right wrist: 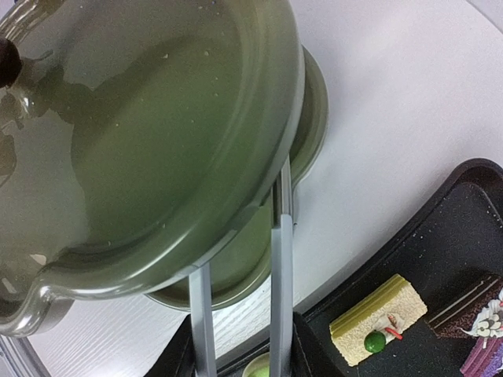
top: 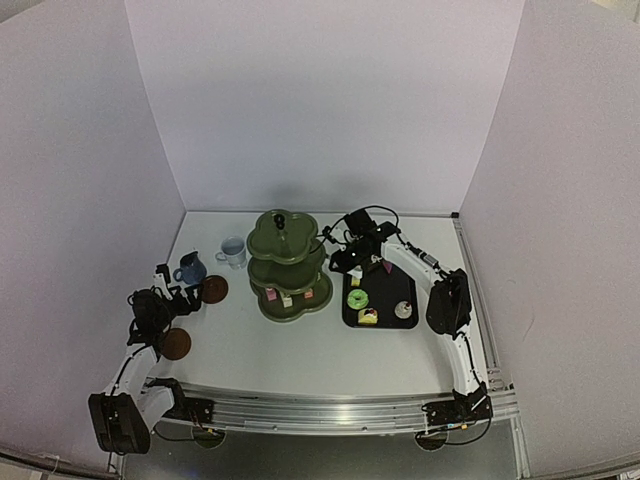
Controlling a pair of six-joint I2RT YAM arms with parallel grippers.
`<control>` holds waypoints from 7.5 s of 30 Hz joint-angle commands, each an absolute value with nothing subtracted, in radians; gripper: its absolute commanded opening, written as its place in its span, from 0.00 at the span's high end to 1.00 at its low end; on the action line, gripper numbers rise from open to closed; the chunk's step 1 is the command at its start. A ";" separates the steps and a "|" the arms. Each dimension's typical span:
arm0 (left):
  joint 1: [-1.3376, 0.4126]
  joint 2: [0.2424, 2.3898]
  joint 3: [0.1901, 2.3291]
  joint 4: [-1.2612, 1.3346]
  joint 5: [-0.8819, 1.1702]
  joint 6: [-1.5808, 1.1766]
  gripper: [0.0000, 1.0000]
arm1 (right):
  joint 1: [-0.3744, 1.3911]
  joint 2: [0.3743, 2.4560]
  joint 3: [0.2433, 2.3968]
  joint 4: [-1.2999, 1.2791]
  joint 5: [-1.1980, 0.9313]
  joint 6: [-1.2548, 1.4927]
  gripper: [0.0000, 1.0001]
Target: Serve the afternoon tea
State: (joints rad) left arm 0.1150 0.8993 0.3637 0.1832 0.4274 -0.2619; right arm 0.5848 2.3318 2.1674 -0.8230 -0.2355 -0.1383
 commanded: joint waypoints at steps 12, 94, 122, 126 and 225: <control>0.120 0.867 0.369 0.183 0.442 -0.260 0.00 | 0.562 2.292 2.201 -0.775 -0.008 0.044 0.70; 0.119 0.875 0.438 0.140 0.463 -0.190 0.00 | 0.658 1.713 1.579 -1.205 0.042 0.312 0.67; 0.119 0.858 0.423 0.158 0.453 -0.194 0.00 | 0.658 1.726 1.610 -1.230 0.062 0.273 1.00; 0.119 0.858 0.420 0.171 0.453 -0.199 0.00 | 0.658 1.692 1.637 -1.258 0.080 0.263 1.00; 0.086 0.885 0.432 0.136 0.587 -0.023 0.01 | 0.717 1.864 2.094 -1.060 0.106 0.261 0.69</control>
